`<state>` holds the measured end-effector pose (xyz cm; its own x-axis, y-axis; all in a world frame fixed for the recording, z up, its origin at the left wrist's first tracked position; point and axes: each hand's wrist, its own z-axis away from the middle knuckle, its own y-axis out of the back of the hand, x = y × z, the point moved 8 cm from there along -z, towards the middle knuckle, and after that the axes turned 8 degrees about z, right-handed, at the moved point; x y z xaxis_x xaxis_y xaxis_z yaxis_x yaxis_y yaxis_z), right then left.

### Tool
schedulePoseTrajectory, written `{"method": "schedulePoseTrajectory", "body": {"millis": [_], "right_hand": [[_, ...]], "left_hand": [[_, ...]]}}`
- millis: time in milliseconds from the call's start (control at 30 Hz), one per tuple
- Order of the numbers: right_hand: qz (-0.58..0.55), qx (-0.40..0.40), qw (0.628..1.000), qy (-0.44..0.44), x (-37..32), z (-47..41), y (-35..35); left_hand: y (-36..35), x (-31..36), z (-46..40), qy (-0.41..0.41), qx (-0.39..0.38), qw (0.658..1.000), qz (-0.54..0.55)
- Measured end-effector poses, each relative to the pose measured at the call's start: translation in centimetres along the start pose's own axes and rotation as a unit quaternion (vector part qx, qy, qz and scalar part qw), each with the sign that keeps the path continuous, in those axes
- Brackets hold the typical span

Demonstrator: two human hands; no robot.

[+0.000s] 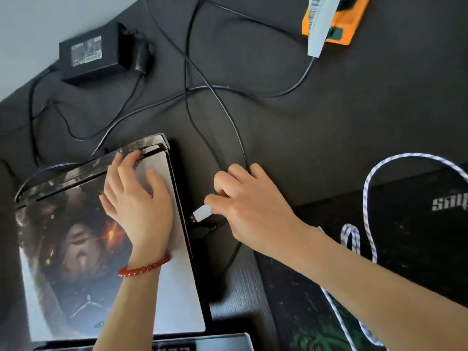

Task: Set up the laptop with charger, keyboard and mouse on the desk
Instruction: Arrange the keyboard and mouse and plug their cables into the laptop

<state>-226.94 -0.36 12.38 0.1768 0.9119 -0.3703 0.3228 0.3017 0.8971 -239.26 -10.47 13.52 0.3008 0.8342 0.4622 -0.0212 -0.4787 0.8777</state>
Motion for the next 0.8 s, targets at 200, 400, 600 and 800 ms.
{"method": "schedulePoseTrajectory", "body": {"millis": [200, 400, 600, 800], "right_hand": [[-0.019, 0.002, 1.0, -0.019, 0.06, 0.27, -0.1], [-0.012, -0.015, 1.0, -0.001, -0.3, 0.61, -0.25], [0.027, -0.029, 0.999, 0.015, -0.68, 0.52, -0.31], [0.04, -0.038, 0.998, -0.027, -0.58, 0.13, -0.44]], "left_hand": [[-0.02, 0.07, 0.06, -0.004, 0.005, 1.0, -0.001], [-0.1, 0.09, 0.1, -0.004, 0.004, 1.0, -0.003], [-0.25, 0.22, 0.11, -0.006, 0.002, 1.0, -0.008], [-0.27, 0.11, 0.11, -0.002, -0.002, 1.0, -0.014]]}}
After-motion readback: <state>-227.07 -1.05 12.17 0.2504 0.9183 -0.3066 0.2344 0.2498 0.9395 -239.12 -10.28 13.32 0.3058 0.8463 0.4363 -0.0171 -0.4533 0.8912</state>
